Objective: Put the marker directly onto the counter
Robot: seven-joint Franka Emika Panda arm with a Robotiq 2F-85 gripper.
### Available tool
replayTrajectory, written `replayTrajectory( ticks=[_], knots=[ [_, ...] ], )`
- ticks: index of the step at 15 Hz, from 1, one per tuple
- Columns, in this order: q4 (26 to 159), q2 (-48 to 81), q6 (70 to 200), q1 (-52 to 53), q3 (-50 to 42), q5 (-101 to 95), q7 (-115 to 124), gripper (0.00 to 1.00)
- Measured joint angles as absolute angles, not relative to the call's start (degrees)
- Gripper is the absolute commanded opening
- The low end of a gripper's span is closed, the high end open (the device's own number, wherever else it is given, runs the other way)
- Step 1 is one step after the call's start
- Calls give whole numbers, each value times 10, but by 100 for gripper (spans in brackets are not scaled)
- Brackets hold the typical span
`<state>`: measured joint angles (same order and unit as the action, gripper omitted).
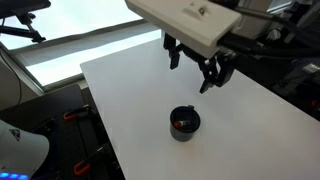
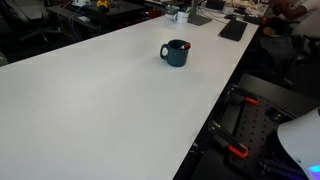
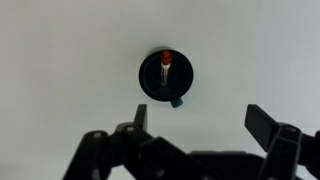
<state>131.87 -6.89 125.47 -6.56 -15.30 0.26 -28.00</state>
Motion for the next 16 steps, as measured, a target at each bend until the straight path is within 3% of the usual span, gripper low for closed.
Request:
replayTrajectory(
  ticks=[16],
  knots=[
    [1225,60,1231,-84,-126,50,-292,100]
  ],
)
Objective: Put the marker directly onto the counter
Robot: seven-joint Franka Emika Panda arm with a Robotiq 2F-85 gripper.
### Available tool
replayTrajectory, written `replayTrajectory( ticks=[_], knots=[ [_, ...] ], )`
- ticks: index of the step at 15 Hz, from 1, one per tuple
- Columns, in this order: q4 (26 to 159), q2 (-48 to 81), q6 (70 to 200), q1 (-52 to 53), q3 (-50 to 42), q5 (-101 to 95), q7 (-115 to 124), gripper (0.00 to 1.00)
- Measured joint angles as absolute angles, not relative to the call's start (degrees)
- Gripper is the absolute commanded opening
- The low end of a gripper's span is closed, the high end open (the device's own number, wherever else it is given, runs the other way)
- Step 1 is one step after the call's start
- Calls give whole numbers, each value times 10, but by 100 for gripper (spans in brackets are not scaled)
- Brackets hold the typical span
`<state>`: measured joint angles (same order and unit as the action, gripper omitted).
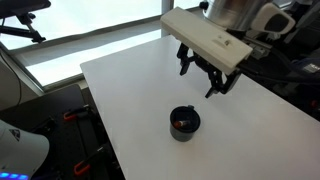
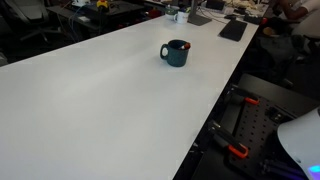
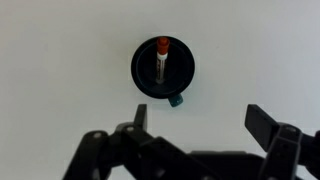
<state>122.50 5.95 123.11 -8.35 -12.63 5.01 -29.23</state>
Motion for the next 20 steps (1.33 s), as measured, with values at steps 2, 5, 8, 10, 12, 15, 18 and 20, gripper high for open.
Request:
replayTrajectory(
  ticks=[2,5,8,10,12,15,18,20],
  knots=[
    [1225,61,1231,-87,-123,50,-292,100],
    [1225,82,1231,-94,-118,50,-292,100],
    [1220,115,1231,-103,-108,50,-292,100],
    [1212,136,1232,-109,-101,51,-292,100],
    [1206,147,1232,-111,-99,51,-292,100],
    [1203,148,1232,-112,-98,51,-292,100],
    [1203,149,1232,-116,-95,51,-292,100],
    [1203,151,1232,-116,-94,51,-292,100]
  ],
)
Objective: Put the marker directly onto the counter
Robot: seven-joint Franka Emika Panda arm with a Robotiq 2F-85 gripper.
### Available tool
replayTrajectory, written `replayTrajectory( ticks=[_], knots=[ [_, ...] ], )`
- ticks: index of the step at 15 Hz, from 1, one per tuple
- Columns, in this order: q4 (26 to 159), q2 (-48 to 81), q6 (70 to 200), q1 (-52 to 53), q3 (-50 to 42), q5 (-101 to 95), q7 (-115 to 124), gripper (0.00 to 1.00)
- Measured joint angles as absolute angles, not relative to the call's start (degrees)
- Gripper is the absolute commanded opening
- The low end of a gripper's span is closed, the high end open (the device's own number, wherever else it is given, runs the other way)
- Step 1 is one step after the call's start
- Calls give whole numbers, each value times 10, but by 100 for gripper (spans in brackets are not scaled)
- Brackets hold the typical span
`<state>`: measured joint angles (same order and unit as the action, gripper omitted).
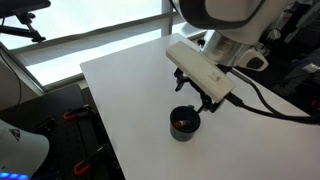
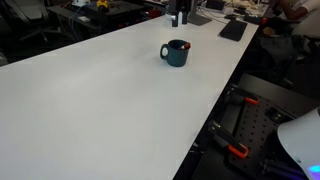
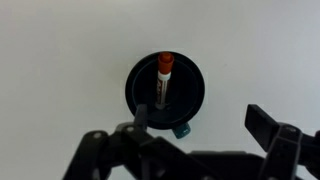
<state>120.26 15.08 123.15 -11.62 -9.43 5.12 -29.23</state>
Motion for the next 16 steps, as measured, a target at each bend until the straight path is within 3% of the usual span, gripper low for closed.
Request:
replayTrajectory(
  ticks=[16],
  knots=[
    [1198,179,1232,-132,-94,50,-289,100]
  ],
)
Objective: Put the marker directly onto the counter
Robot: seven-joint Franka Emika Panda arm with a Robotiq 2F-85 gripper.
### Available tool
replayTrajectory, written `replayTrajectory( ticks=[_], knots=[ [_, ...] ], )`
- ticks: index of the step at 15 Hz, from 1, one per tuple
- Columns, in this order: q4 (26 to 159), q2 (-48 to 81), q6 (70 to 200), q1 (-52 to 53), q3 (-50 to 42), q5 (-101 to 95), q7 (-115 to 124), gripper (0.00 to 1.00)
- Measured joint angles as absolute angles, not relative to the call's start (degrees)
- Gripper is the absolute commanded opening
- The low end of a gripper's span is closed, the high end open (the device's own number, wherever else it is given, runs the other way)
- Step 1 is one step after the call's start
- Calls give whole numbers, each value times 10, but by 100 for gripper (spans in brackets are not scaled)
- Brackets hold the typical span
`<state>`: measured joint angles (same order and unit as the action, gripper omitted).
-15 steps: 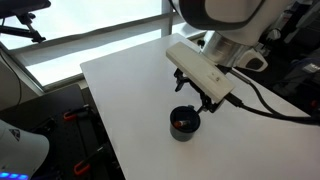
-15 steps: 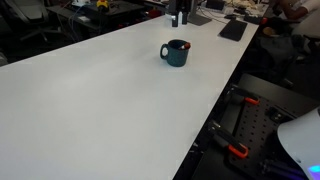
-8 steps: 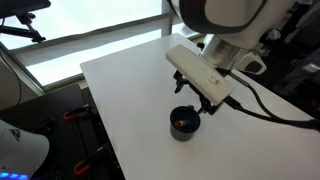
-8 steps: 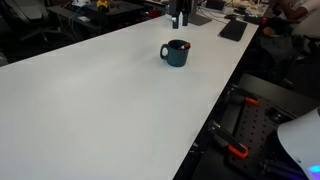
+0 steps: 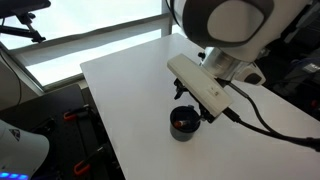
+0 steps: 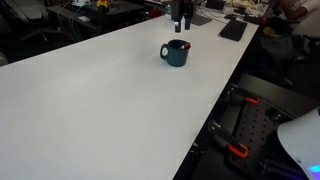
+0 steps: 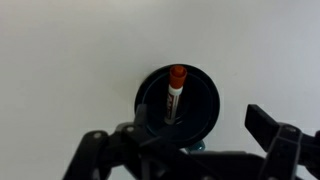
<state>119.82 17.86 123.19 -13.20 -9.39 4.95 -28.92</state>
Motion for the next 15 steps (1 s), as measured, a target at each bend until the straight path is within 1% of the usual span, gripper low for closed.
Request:
replayTrajectory(
  ticks=[6,7,8,9,12,15],
  knots=[
    [1192,189,1232,-135,-94,48,-289,100],
    [1192,189,1232,-135,-94,48,-289,88],
    [1192,190,1232,-136,-94,48,-289,93],
    [1192,190,1232,-137,-93,48,-289,90],
    [1192,195,1232,-138,-93,48,-289,99],
    [1192,200,1232,-139,-91,48,-289,100]
  ],
)
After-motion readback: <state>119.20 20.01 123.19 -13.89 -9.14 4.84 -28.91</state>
